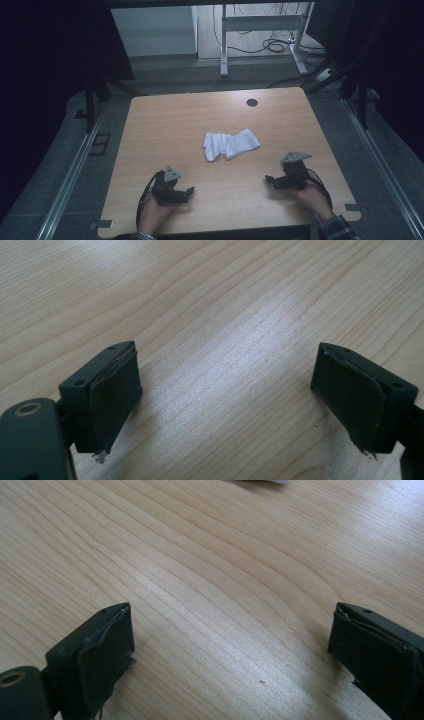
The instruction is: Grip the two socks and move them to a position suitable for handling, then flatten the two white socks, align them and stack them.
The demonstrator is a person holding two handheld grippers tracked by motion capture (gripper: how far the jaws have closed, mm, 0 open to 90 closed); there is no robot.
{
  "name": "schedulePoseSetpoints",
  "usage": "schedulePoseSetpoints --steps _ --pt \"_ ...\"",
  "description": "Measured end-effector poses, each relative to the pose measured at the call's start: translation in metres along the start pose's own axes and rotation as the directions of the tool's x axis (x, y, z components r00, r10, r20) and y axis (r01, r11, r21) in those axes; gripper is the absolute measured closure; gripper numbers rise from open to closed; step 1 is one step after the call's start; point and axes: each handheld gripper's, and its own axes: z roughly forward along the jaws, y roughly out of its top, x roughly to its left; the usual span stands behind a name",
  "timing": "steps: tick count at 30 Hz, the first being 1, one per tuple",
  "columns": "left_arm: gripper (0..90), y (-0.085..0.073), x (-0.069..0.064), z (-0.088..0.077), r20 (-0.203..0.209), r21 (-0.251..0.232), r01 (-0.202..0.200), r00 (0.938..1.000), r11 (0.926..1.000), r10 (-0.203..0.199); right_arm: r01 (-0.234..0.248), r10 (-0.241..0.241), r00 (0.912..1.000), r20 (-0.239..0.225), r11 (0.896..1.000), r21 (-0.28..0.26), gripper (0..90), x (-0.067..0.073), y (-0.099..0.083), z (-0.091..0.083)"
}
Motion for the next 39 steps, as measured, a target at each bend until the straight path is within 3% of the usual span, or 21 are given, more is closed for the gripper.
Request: schedulePoseSetpoints --steps 30,39 --pt "12.5 0.0022 0.0007 0.0020 0.001 0.001 -0.005 1.0000 1.0000 0.005 -0.005 0.004 1.0000 0.006 1.000 0.008 4.1 0.0002 0.0030 0.0022" --pt "12.5 0.0024 0.0007 0.0022 0.002 0.001 -0.005 1.0000 1.0000 0.005 -0.009 0.009 0.9983 -0.058 1.000 0.007 5.1 0.0006 0.0076 0.0007"
